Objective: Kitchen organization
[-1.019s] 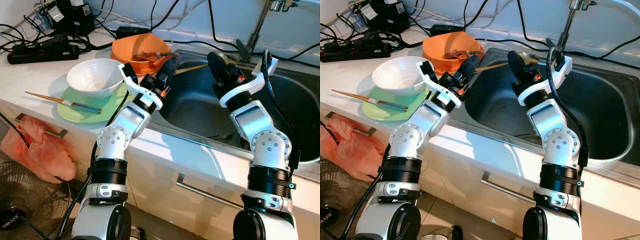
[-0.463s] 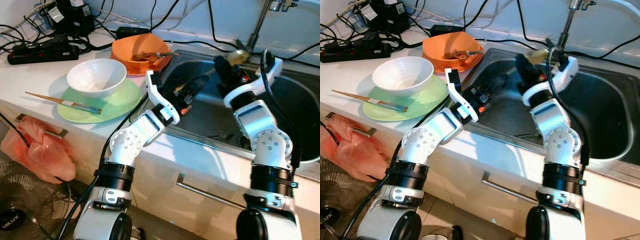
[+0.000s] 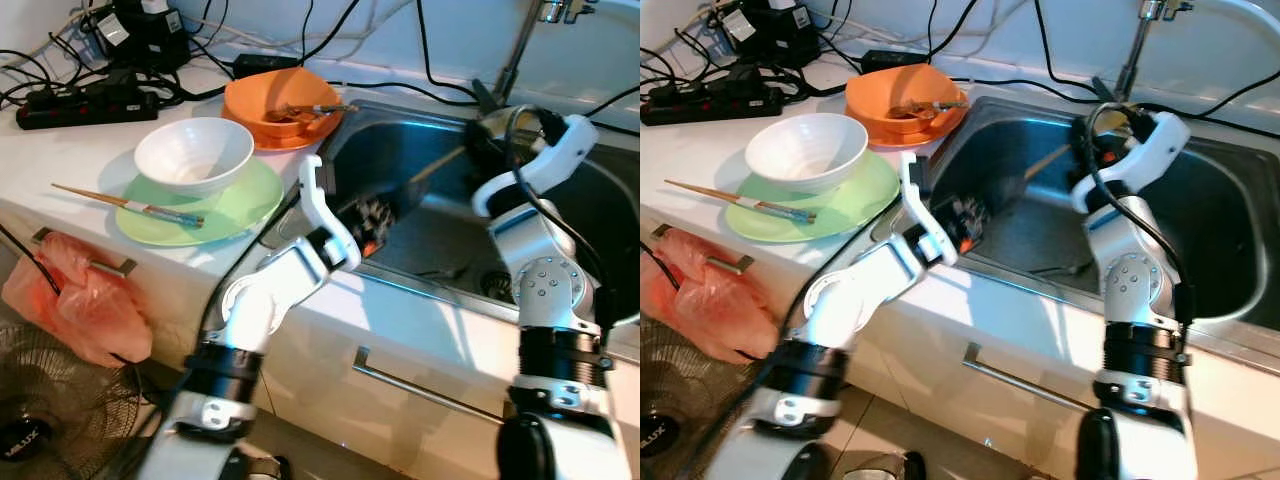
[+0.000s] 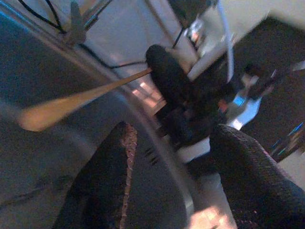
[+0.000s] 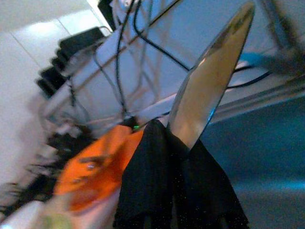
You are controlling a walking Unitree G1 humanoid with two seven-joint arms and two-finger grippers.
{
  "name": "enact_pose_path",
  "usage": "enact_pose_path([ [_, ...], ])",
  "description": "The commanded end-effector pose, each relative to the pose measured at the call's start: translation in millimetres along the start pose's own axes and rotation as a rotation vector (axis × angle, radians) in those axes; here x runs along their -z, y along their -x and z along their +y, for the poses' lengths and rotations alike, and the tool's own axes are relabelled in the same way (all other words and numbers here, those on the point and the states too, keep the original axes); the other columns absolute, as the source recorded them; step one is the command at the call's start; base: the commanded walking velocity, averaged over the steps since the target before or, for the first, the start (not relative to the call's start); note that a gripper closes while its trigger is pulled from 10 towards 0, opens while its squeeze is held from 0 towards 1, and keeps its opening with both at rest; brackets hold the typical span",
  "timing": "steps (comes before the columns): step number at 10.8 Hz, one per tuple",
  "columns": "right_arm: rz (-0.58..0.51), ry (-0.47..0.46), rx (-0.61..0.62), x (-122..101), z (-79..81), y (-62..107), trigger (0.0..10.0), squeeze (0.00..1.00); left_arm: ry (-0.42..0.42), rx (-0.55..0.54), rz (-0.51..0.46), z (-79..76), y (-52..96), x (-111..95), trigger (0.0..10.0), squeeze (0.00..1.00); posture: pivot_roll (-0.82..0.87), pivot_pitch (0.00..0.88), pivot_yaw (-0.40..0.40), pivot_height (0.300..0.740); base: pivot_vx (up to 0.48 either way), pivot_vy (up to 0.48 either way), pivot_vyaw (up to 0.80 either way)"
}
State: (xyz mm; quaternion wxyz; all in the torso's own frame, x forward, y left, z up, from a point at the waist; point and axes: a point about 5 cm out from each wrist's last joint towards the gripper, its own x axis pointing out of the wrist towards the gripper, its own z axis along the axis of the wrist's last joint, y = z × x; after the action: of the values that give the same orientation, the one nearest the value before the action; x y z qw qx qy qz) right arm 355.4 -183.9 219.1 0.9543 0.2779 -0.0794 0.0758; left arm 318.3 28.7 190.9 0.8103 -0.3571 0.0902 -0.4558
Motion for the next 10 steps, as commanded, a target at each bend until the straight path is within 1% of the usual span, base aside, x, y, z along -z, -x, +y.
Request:
enact_pose_path([
  [1,0.028,0.133,0.007,4.8,-4.6,2.0,0.0,0.00,-0.200,-0.033,0.068,4.6,7.2,4.2,10.0,1.00,-0.01,0.052,0.047,0.740,0.000,0.000,0.00],
  [2,0.074,0.265,0.005,11.0,-9.5,3.8,0.0,0.00,-0.380,-0.075,0.119,11.6,13.4,6.3,10.0,1.00,0.00,0.054,0.046,0.740,0.000,0.000,0.00],
  [3,0.146,0.329,-0.048,20.6,-9.6,7.4,0.0,0.00,-0.499,-0.107,0.151,17.1,18.0,4.7,10.0,1.00,0.00,0.056,0.046,0.740,0.000,0.000,0.00],
  [5,0.228,0.409,-0.077,33.1,-12.4,12.7,0.0,0.00,-0.561,-0.104,0.172,18.6,20.3,3.6,10.0,1.00,0.00,0.057,0.047,0.740,0.000,0.000,0.00],
  [6,0.311,0.468,-0.094,44.4,-18.3,18.6,0.0,0.00,-0.628,-0.095,0.180,20.0,19.2,2.6,10.0,1.00,-0.01,0.056,0.047,0.740,0.000,0.000,0.00],
  [7,0.356,0.522,-0.117,49.7,-20.8,21.4,0.0,0.00,-0.643,-0.089,0.178,19.1,18.1,1.8,10.0,1.00,-0.01,0.056,0.047,0.740,0.000,0.000,0.00],
  [8,0.385,0.552,-0.122,53.0,-23.1,22.9,0.0,0.00,-0.651,-0.082,0.181,18.5,18.2,1.3,10.0,1.00,-0.01,0.055,0.047,0.740,0.000,0.000,0.00],
  [9,0.419,0.578,-0.133,56.9,-25.3,24.7,4.2,0.13,-0.663,-0.074,0.186,17.9,18.7,0.7,10.0,1.00,0.00,0.056,0.048,0.740,0.000,0.000,0.00],
  [10,0.418,0.566,-0.143,58.0,-23.0,25.2,10.0,1.00,-0.674,-0.075,0.189,19.5,19.7,0.5,10.0,1.00,0.00,0.057,0.047,0.740,0.000,0.000,0.00],
])
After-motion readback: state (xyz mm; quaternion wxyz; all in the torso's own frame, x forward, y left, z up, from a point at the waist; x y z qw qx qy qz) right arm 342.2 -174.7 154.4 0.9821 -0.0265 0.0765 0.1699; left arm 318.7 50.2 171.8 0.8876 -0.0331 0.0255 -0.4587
